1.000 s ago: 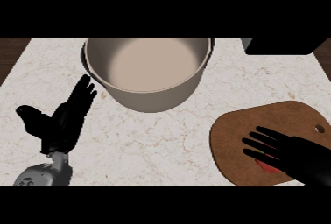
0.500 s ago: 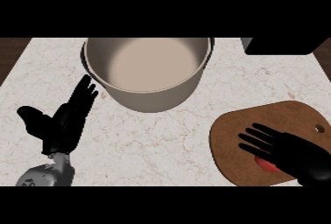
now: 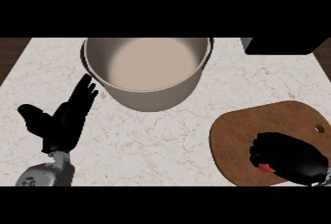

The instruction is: Pick the bell pepper from the cutting board and place it in the pot

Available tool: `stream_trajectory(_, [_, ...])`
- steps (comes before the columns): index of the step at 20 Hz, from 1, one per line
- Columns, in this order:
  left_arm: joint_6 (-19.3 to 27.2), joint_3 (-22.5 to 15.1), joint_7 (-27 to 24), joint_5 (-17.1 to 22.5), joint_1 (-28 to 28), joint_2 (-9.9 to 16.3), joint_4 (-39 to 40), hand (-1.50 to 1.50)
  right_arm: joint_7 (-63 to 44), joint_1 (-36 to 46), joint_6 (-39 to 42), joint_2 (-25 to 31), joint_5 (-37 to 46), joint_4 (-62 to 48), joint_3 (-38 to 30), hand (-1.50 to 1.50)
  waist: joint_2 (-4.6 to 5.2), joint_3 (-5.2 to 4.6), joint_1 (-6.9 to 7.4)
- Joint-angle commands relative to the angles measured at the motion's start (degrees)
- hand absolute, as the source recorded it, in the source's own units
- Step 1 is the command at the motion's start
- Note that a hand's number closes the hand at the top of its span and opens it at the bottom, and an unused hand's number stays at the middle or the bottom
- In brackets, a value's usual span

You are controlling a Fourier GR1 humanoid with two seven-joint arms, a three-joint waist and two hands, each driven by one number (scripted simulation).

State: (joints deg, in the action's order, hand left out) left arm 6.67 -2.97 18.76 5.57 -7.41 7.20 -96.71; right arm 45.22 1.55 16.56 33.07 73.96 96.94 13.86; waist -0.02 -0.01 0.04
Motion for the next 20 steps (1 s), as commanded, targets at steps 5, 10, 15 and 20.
stream_trajectory(5, [0.14, -0.69, -0.33, -2.0, 4.01, -0.49, -3.18, 0.0, -8.89, 0.63, 6.51, -8.22, 1.36, 0.99, -0.64, 1.5, -0.11, -0.03, 0.33])
stream_trajectory(10, [0.81, 1.55, -0.5, -1.19, 2.1, -0.07, -1.25, 0.0, -33.7, -4.4, 9.04, -24.19, -1.98, -5.27, -13.52, 1.5, 0.15, -0.08, -3.66])
stream_trajectory(15, [-0.47, 0.18, -0.13, -0.58, 2.12, -0.46, -1.6, 0.0, -56.21, 0.37, 8.27, -32.62, -1.27, -0.65, -14.08, 1.5, -0.18, -0.13, -0.6])
stream_trajectory(20, [-0.64, -0.29, 0.1, -0.89, 1.07, -0.63, -0.81, 0.0, -79.18, 8.44, 1.59, -32.92, -0.59, 3.85, -7.54, 1.5, -0.09, -0.04, 1.16])
